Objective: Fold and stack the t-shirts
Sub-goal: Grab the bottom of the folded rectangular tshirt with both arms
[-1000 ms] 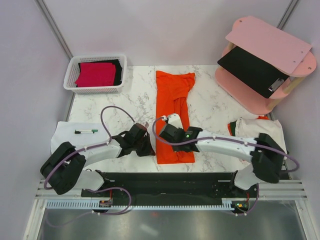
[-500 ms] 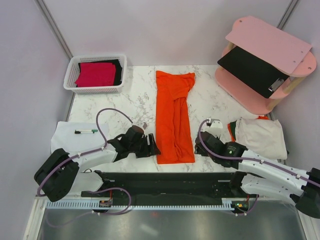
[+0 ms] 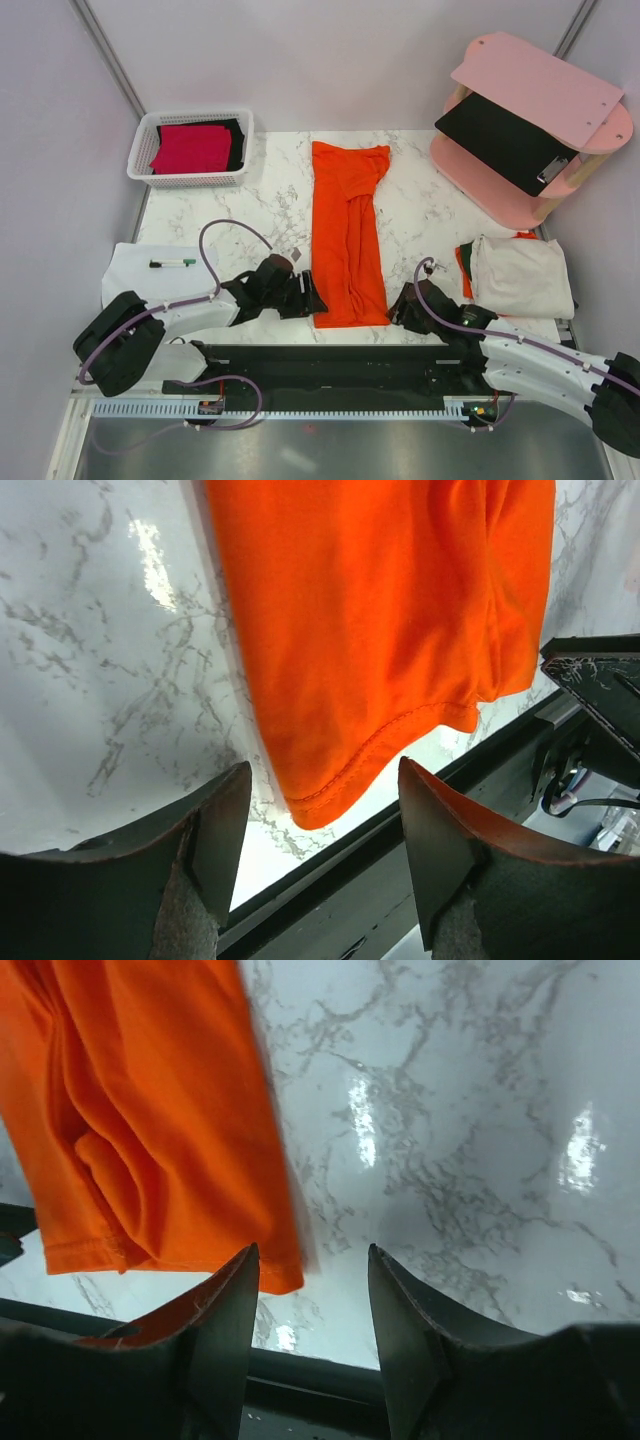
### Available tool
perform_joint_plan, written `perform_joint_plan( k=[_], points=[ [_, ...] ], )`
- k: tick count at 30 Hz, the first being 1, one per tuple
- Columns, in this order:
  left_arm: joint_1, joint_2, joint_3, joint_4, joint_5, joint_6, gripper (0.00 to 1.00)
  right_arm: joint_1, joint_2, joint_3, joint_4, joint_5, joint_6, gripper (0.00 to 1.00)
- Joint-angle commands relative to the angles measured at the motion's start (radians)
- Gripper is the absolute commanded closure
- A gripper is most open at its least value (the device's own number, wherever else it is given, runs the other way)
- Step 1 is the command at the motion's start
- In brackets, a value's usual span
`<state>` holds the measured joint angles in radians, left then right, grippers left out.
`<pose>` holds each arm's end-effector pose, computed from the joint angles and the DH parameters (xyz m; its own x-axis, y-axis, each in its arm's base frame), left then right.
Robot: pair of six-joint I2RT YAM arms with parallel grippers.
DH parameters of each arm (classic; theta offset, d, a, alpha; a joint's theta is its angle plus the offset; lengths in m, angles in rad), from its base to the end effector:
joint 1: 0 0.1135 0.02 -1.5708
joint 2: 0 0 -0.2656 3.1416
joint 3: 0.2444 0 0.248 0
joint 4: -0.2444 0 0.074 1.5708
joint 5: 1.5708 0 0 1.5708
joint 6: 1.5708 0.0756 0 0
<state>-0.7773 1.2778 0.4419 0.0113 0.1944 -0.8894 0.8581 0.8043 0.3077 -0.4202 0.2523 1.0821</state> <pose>0.1678 -0.1856 0.1207 -0.9368 -0.1474 -0.3174 0.0858 0.7826 -0.6166 0.1225 0.1129 0.1261 -0.8028 0.3786 -0.4605 0.1609 0.8814 0.4441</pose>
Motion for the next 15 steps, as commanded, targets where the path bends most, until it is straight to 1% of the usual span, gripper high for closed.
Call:
perform_joint_plan(
  k=[1, 6, 9, 10, 11, 12, 13, 14, 15],
  points=[
    [-0.030, 0.054, -0.019, -0.047, -0.009, -0.036, 0.32, -0.004, 0.021, -0.022, 0.179, -0.068, 0.033, 0.45],
    [-0.045, 0.101, -0.017, -0.043, -0.013, -0.059, 0.39, -0.004, 0.091, -0.025, 0.221, -0.111, 0.045, 0.46],
    [-0.056, 0.133, -0.006, -0.040, -0.007, -0.062, 0.51, -0.004, 0.125, -0.024, 0.235, -0.149, 0.053, 0.47],
    [-0.057, 0.141, -0.005, -0.042, -0.007, -0.062, 0.53, -0.005, 0.143, -0.021, 0.235, -0.157, 0.053, 0.49],
    [-0.060, 0.152, 0.000, -0.042, -0.007, -0.068, 0.60, -0.004, 0.150, -0.019, 0.233, -0.166, 0.052, 0.52],
    [-0.063, 0.160, 0.003, -0.042, -0.006, -0.069, 0.65, -0.004, 0.156, -0.022, 0.251, -0.168, 0.050, 0.55],
    [-0.065, 0.164, 0.006, -0.043, -0.003, -0.069, 0.81, -0.005, 0.167, -0.031, 0.265, -0.168, 0.047, 0.63],
    [-0.066, 0.176, 0.012, -0.050, -0.001, -0.072, 0.87, -0.004, 0.170, -0.033, 0.273, -0.169, 0.045, 0.82],
    [-0.066, 0.181, 0.017, -0.060, 0.000, -0.072, 0.93, -0.004, 0.177, -0.033, 0.285, -0.177, 0.042, 0.92]
  ],
)
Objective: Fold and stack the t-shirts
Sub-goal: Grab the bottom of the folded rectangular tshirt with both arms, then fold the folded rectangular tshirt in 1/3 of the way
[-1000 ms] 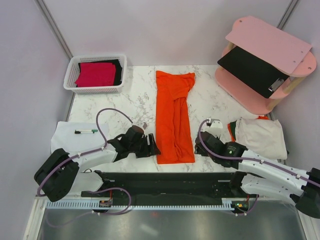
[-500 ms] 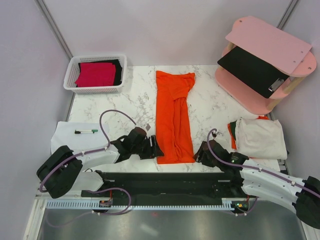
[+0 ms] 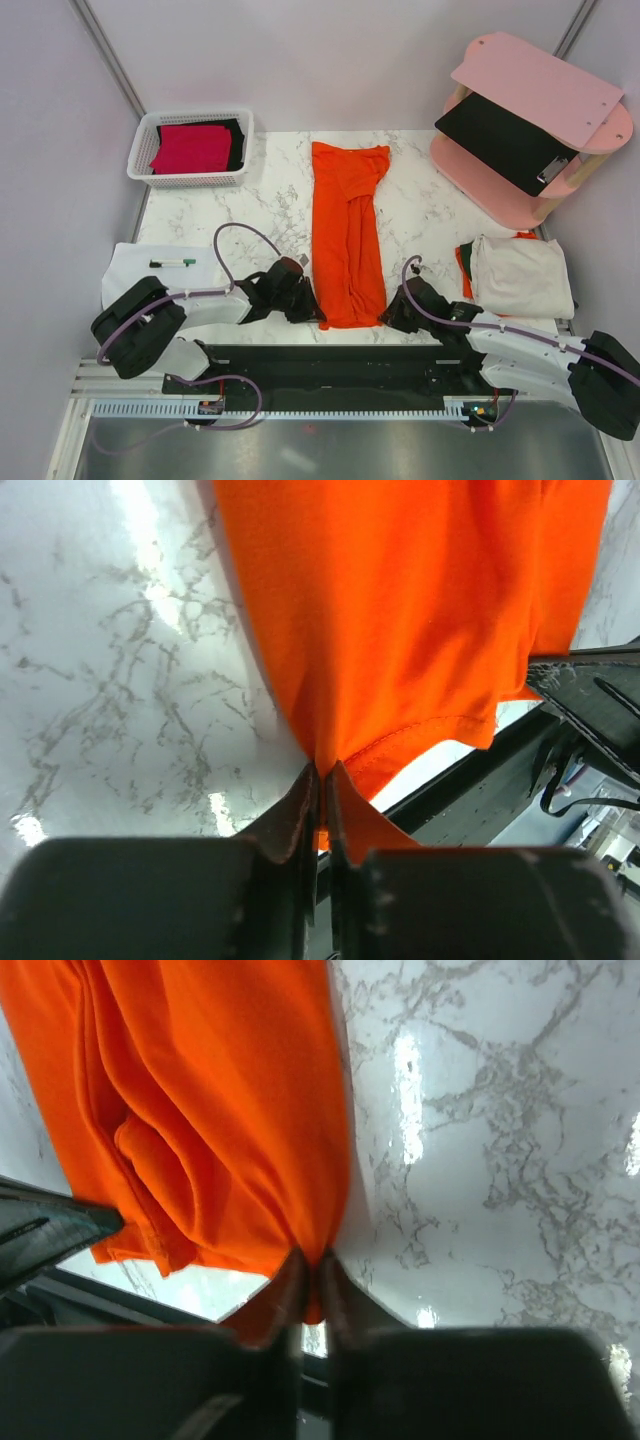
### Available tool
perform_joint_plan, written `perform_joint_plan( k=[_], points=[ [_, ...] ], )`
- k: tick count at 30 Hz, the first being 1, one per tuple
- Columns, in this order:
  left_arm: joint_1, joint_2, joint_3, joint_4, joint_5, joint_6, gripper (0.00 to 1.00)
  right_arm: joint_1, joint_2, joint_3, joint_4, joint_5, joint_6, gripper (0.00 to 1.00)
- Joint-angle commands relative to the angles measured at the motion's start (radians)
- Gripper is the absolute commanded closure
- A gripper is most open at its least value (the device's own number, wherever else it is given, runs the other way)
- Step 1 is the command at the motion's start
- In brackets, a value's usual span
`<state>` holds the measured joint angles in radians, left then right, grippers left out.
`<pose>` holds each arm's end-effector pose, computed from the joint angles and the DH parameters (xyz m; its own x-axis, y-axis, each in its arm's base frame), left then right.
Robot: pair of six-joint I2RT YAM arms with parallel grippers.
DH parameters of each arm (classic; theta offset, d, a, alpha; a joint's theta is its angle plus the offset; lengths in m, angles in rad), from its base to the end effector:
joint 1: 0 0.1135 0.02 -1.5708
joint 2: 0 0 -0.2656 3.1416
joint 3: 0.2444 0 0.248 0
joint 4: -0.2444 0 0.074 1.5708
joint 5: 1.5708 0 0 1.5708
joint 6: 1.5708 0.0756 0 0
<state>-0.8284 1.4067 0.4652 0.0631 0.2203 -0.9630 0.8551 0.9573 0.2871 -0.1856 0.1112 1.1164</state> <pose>0.1643 -0.2036 0.1026 -0.9649 -0.1333 -0.2265 0.0373 0.7836 -0.6201 0.1315 0.1384 0.1156 -0.8484 0.3852 -0.3631 0.1370 0.8223 0.5523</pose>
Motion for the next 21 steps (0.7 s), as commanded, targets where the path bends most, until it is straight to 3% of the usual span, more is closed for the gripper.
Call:
perform_joint_plan(
  k=[1, 13, 21],
  points=[
    [-0.015, 0.054, 0.001, -0.124, -0.030, 0.001, 0.98, -0.001, 0.024, -0.006, 0.055, -0.044, 0.007, 1.00],
    [-0.006, -0.081, 0.213, -0.449, -0.188, 0.059, 0.98, -0.001, -0.045, 0.276, -0.163, 0.123, -0.203, 1.00],
    [0.072, 0.008, 0.467, -0.552, -0.193, 0.159, 0.98, -0.008, 0.145, 0.453, -0.163, 0.283, -0.403, 1.00]
  ],
)
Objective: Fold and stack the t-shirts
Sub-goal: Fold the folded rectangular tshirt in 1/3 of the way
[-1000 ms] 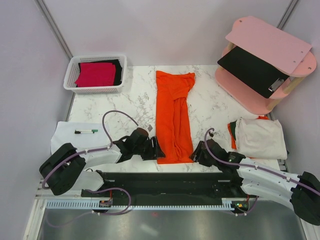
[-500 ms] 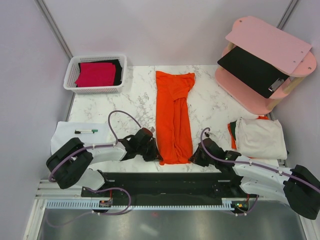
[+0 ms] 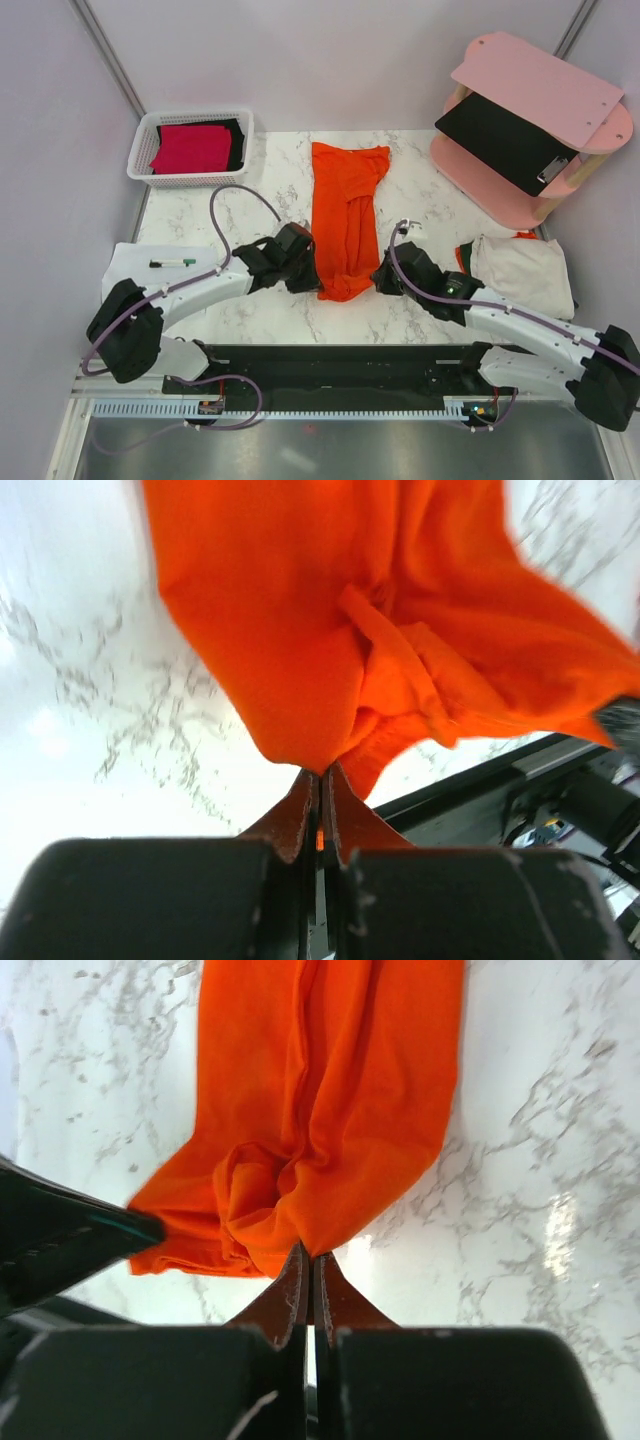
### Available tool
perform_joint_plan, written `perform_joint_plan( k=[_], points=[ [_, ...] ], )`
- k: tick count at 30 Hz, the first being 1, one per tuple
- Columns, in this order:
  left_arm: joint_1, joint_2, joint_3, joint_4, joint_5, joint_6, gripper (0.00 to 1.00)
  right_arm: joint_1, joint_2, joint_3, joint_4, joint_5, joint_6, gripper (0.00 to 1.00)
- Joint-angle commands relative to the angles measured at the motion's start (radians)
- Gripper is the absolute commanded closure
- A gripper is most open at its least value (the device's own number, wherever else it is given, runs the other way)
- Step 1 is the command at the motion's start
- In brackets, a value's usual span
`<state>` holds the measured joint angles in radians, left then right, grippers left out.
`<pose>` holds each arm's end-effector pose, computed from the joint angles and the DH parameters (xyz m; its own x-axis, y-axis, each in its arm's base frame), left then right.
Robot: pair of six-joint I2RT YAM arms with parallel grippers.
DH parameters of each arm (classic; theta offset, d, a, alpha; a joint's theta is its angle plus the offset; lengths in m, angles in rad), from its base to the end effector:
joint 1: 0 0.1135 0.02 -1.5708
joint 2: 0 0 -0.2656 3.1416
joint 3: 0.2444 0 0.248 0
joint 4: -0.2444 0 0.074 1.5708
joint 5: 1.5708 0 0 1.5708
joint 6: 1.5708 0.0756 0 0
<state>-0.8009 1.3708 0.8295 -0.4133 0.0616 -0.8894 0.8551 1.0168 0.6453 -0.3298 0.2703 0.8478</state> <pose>0.1990 -0.2120 0.1793 -0.9336 -0.1507 -0.3250 0.0258 0.8766 -0.4805 0.1717 0.1667 0.2132 -0.7250 0.2674 -0.6347 -0.0751 0.8853 0.4589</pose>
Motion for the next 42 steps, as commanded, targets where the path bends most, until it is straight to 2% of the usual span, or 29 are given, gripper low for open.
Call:
perform_joint_plan(
  k=[1, 7, 10, 18, 28, 29, 31, 32, 33, 34, 35, 36, 37, 42],
  points=[
    [0.058, 0.051, 0.138, -0.081, -0.032, 0.104, 0.98, -0.013, 0.106, 0.111, -0.014, 0.132, -0.153, 1.00],
    [0.207, 0.132, 0.273, -0.102, 0.015, 0.193, 0.98, -0.105, 0.227, 0.223, 0.034, 0.152, -0.277, 1.00],
    [0.242, 0.204, 0.358, -0.104, 0.053, 0.249, 0.98, -0.168, 0.301, 0.275, 0.070, 0.115, -0.334, 1.00],
    [0.269, 0.473, 0.617, -0.154, 0.073, 0.328, 0.98, -0.274, 0.552, 0.399, 0.173, 0.041, -0.411, 1.00],
    [0.350, 0.665, 0.839, -0.189, 0.098, 0.372, 0.98, -0.355, 0.825, 0.617, 0.196, -0.011, -0.473, 0.97],
    [0.358, 0.701, 0.868, -0.212, 0.112, 0.380, 0.90, -0.364, 0.842, 0.666, 0.193, 0.004, -0.484, 0.96],
    [0.379, 0.724, 0.948, -0.226, 0.129, 0.408, 0.60, -0.372, 0.880, 0.717, 0.192, 0.030, -0.516, 0.78],
    [0.384, 0.723, 0.973, -0.228, 0.124, 0.420, 0.11, -0.376, 0.884, 0.750, 0.195, 0.071, -0.527, 0.58],
    [0.388, 0.715, 0.976, -0.229, 0.109, 0.423, 0.01, -0.378, 0.882, 0.755, 0.202, 0.092, -0.544, 0.46],
    [0.388, 0.697, 0.971, -0.231, 0.086, 0.426, 0.00, -0.381, 0.863, 0.754, 0.224, 0.107, -0.552, 0.36],
    [0.388, 0.653, 0.943, -0.229, 0.045, 0.432, 0.00, -0.380, 0.844, 0.739, 0.230, 0.142, -0.553, 0.15],
    [0.388, 0.624, 0.921, -0.228, 0.032, 0.438, 0.00, -0.380, 0.823, 0.726, 0.235, 0.153, -0.553, 0.06],
    [0.388, 0.596, 0.896, -0.223, 0.023, 0.440, 0.00, -0.380, 0.769, 0.708, 0.241, 0.162, -0.550, 0.02],
    [0.387, 0.386, 0.595, -0.104, 0.043, 0.400, 0.01, -0.380, 0.593, 0.499, 0.238, 0.088, -0.464, 0.02]
  ],
)
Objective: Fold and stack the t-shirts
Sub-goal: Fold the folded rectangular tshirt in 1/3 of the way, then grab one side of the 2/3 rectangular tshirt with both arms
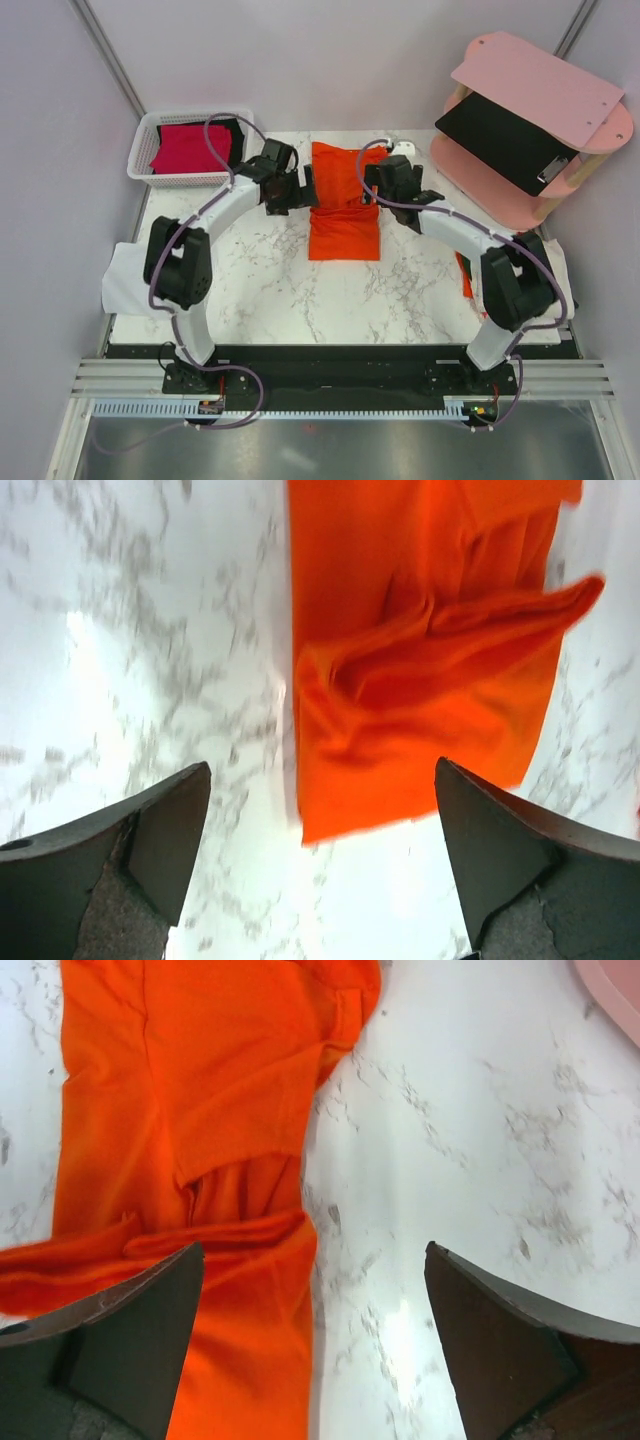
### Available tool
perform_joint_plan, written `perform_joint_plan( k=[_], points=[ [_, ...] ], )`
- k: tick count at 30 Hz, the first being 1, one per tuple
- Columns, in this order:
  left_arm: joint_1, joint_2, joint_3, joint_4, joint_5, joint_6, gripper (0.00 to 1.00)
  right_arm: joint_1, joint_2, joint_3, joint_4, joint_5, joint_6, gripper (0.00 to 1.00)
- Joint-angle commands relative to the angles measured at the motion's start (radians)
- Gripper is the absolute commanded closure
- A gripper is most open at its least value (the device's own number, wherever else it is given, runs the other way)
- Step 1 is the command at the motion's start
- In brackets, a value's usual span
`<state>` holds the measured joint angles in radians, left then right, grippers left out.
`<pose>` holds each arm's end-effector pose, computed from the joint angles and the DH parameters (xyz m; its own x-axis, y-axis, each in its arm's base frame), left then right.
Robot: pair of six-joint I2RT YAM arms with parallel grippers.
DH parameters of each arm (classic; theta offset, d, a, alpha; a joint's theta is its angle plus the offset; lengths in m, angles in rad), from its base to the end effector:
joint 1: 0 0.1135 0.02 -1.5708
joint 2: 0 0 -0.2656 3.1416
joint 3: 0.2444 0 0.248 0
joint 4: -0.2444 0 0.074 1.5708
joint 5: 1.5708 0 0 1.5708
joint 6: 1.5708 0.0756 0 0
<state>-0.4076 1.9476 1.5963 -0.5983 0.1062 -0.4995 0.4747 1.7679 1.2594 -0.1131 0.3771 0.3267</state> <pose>0.4110 -0.1862 0.2127 -0.8713 -0.1426 -0.4696 0.0382 0.9343 -0.3544 0.3940 0.1712 0.2252 -0.5415 0.0572 -0.8388 0.0159 0.9982 0.0578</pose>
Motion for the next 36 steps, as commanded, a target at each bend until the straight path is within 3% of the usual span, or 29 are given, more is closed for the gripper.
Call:
perform_joint_plan(
  k=[1, 5, 11, 21, 24, 27, 29, 30, 31, 32, 34, 36],
  points=[
    [-0.008, -0.223, -0.226, 0.112, 0.013, 0.001, 0.03, 0.001, -0.201, -0.148, 0.010, -0.038, 0.081, 0.02],
    [-0.011, -0.325, -0.503, 0.271, 0.099, -0.072, 0.18, -0.002, -0.268, -0.337, 0.015, -0.170, 0.234, 0.05],
    [-0.028, -0.346, -0.680, 0.423, 0.151, -0.143, 0.23, -0.001, -0.306, -0.549, 0.177, -0.326, 0.379, 0.15],
    [-0.045, -0.262, -0.708, 0.506, 0.174, -0.178, 0.27, -0.001, -0.251, -0.649, 0.311, -0.368, 0.460, 0.21],
    [-0.049, -0.221, -0.694, 0.517, 0.178, -0.185, 0.30, -0.001, -0.196, -0.646, 0.349, -0.410, 0.479, 0.28],
    [-0.053, -0.185, -0.677, 0.526, 0.181, -0.185, 0.38, 0.001, -0.145, -0.646, 0.404, -0.432, 0.502, 0.41],
    [-0.053, -0.171, -0.667, 0.534, 0.178, -0.183, 0.53, -0.001, -0.125, -0.654, 0.440, -0.457, 0.508, 0.58],
    [-0.053, -0.167, -0.664, 0.545, 0.179, -0.182, 0.65, 0.001, -0.110, -0.654, 0.455, -0.472, 0.508, 0.65],
    [-0.053, -0.158, -0.659, 0.545, 0.175, -0.175, 0.88, 0.001, -0.105, -0.652, 0.460, -0.493, 0.509, 0.84],
    [-0.053, -0.154, -0.658, 0.540, 0.174, -0.174, 0.98, 0.001, -0.102, -0.652, 0.464, -0.506, 0.511, 0.93],
    [-0.053, -0.167, -0.660, 0.528, 0.185, -0.171, 0.98, 0.002, -0.126, -0.653, 0.443, -0.514, 0.509, 1.00],
    [-0.054, -0.197, -0.683, 0.526, 0.185, -0.171, 0.98, 0.002, -0.185, -0.657, 0.385, -0.512, 0.492, 1.00]
  ],
)
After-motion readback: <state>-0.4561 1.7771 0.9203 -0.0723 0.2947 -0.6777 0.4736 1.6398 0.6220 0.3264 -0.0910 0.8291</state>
